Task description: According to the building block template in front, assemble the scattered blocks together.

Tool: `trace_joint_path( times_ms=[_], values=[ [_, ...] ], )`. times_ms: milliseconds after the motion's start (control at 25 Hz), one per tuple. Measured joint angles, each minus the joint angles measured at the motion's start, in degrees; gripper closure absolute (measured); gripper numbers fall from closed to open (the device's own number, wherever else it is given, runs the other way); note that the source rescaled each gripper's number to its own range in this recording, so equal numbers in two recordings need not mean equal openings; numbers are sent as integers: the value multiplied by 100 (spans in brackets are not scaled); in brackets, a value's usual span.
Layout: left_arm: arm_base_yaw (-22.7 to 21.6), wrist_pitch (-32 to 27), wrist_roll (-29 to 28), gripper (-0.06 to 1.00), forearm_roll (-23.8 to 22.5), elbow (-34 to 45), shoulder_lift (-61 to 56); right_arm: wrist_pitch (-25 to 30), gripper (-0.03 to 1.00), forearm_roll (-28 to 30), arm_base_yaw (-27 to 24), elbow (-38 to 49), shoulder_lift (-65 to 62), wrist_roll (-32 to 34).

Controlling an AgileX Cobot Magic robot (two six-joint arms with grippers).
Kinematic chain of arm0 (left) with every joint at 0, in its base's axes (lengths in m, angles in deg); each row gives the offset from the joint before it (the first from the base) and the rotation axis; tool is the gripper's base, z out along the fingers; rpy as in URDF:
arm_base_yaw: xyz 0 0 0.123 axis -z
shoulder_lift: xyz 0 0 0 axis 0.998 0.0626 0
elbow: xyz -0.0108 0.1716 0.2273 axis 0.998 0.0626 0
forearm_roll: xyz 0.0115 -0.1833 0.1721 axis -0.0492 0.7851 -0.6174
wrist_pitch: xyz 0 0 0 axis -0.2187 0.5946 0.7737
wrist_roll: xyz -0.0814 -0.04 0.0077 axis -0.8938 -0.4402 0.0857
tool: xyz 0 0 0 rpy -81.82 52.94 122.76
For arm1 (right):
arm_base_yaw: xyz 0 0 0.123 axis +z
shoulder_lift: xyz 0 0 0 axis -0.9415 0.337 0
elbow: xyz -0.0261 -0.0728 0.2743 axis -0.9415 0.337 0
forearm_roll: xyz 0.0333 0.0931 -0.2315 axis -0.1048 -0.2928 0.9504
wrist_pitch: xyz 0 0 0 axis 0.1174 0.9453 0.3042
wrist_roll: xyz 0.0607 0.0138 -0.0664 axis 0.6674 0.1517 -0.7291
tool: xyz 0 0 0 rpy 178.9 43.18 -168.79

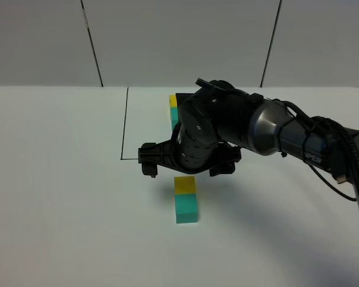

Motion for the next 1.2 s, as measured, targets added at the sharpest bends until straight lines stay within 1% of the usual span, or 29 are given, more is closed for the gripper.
trace_joint_path(
  times_ms=[120, 240, 360, 520, 600, 720, 800, 880, 1000, 1120, 1200],
  values=[
    [0, 0, 0, 7, 0, 0, 0, 428, -3, 271, -205, 0, -331, -415],
    [0, 0, 0, 7, 0, 0, 0, 856, -1, 325, -722, 0, -654, -911],
    [0, 0, 0, 7, 0, 0, 0, 1091, 3, 247, -1442, 0, -945, -1366],
    [0, 0, 0, 7, 0, 0, 0, 1419, 6, 75, -2589, 0, -1230, -1939],
    [0, 0, 0, 7, 0, 0, 0, 1742, 7, -9, -3166, 0, -1340, -2211],
    [0, 0, 0, 7, 0, 0, 0, 2124, 7, -31, -3799, 2, -1563, -2463],
    [0, 0, 0, 7, 0, 0, 0, 2135, 8, -36, -4092, 135, -1864, -2532],
    [0, 0, 0, 7, 0, 0, 0, 2142, 9, -36, -4360, 503, -2288, -2559],
    [0, 0, 0, 7, 0, 0, 0, 2144, 10, -36, -4660, 1384, -3096, -2645],
    [0, 0, 0, 7, 0, 0, 0, 2072, 11, -12, -4764, 2511, -4126, -2695],
    [0, 0, 0, 7, 0, 0, 0, 1858, 11, 21, -4764, 3191, -4830, -2707]
  ],
)
